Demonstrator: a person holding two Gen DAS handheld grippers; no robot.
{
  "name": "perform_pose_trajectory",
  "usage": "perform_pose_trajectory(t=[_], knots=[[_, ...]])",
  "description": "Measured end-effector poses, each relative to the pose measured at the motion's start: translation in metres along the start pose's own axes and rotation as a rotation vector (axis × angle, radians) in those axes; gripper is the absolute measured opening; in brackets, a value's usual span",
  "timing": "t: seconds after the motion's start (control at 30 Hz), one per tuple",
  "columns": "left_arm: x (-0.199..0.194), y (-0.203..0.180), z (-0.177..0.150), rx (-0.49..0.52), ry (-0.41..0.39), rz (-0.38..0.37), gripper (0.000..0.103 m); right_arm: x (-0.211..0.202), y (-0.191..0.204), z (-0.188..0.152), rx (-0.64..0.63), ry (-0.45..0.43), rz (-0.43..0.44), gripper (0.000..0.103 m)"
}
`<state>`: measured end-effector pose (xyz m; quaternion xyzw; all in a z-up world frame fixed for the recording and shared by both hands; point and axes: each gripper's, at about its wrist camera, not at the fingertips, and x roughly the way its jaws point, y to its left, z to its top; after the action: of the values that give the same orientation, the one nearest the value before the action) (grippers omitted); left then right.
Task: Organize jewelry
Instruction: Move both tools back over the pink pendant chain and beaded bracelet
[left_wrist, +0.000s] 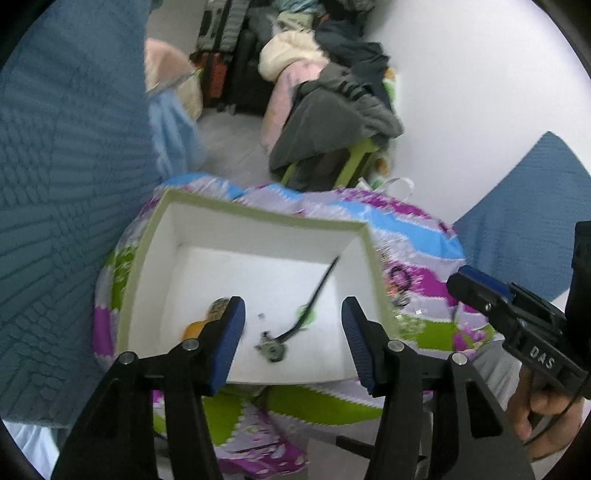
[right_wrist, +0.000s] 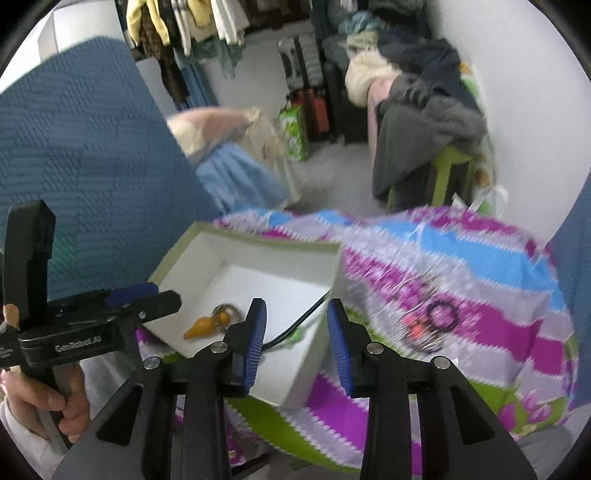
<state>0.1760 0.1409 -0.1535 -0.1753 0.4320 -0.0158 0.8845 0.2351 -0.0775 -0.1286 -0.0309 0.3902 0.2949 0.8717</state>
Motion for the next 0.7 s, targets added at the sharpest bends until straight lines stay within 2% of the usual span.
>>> perform_pose_trajectory(t=[0.23,0.33,0.53,0.7], knots=[[-0.001,-0.048,0.003,0.039,-0.036,-0.077,0.055,-0.029,-0.049,-0.007,0.039,-0.064,-0.076,0.032],[0.006,-0.068,0.002,0.058,-0.029,-0.106,0.054,-0.031,-0.07,-0.017,0.068,-0.056,-0.101,0.032],[0.035,-0.102,-0.006,0.069,0.025,-0.159,0.047,-0.029,-0.106,-0.046,0.112,-0.03,-0.131,0.032],[0.068,-0.128,-0.013,0.062,0.066,-0.19,0.044,-0.009,-0.136,-0.071,0.15,0.015,-0.141,0.032]])
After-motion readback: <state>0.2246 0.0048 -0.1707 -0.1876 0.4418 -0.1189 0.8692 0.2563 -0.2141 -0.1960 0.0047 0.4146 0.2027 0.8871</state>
